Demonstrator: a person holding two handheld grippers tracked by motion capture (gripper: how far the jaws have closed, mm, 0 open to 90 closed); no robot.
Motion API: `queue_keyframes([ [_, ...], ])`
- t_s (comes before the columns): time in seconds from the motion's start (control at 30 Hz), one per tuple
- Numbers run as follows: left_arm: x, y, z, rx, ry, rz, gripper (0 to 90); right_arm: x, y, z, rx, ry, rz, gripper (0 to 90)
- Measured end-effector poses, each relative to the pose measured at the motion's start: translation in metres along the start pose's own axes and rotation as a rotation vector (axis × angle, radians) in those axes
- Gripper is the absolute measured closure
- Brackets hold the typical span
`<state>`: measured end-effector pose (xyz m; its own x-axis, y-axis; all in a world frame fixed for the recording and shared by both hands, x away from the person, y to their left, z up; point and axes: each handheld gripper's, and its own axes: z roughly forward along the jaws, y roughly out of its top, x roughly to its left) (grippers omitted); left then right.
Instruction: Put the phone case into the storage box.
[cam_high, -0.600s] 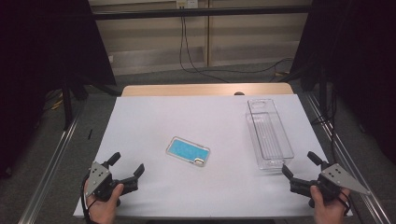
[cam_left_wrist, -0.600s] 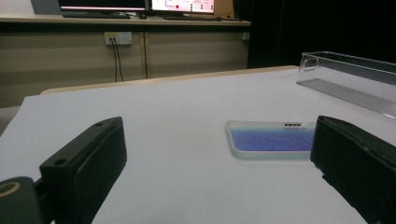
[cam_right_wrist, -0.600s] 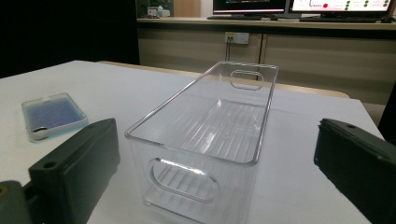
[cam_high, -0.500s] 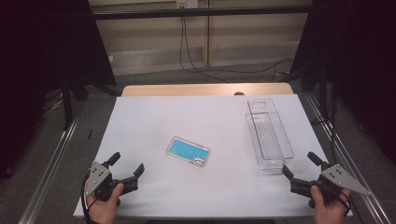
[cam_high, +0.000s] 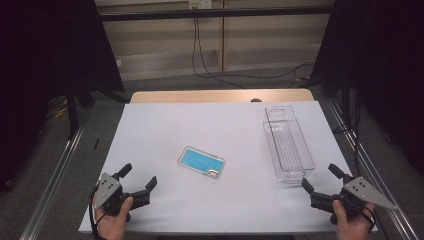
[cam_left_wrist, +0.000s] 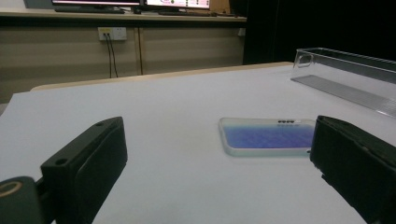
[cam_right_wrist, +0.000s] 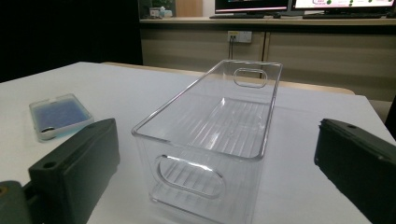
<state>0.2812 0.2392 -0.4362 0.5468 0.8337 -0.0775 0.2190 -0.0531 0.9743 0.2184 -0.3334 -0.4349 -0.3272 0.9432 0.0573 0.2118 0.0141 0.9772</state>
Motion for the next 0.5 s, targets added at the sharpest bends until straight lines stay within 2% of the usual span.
queue_keyframes([
  [0.07,-0.0019,0.0010,-0.0004,-0.008,-0.019,-0.016,2.6,0.0006,0.0004,-0.0006,-0.002,0.000,0.003,0.0],
  [0.13,-0.0035,0.0024,0.0002,0.002,-0.030,0.004,1.5,0.0015,0.0007,-0.0007,-0.003,-0.002,-0.001,0.0],
  [0.3,-0.0039,0.0053,0.0029,0.024,-0.066,-0.002,1.1,0.0029,0.0008,0.0002,0.003,0.013,-0.005,0.0],
  [0.4,-0.0044,0.0065,0.0053,0.016,-0.077,-0.013,1.4,0.0029,0.0004,0.0007,0.005,0.017,-0.006,0.0],
  [0.47,-0.0062,0.0089,0.0079,0.012,-0.114,-0.007,2.9,0.0025,0.0001,0.0001,0.001,0.019,-0.004,0.0],
  [0.5,-0.0062,0.0089,0.0079,0.012,-0.114,-0.007,2.8,0.0024,0.0001,0.0000,0.000,0.023,-0.004,0.0],
])
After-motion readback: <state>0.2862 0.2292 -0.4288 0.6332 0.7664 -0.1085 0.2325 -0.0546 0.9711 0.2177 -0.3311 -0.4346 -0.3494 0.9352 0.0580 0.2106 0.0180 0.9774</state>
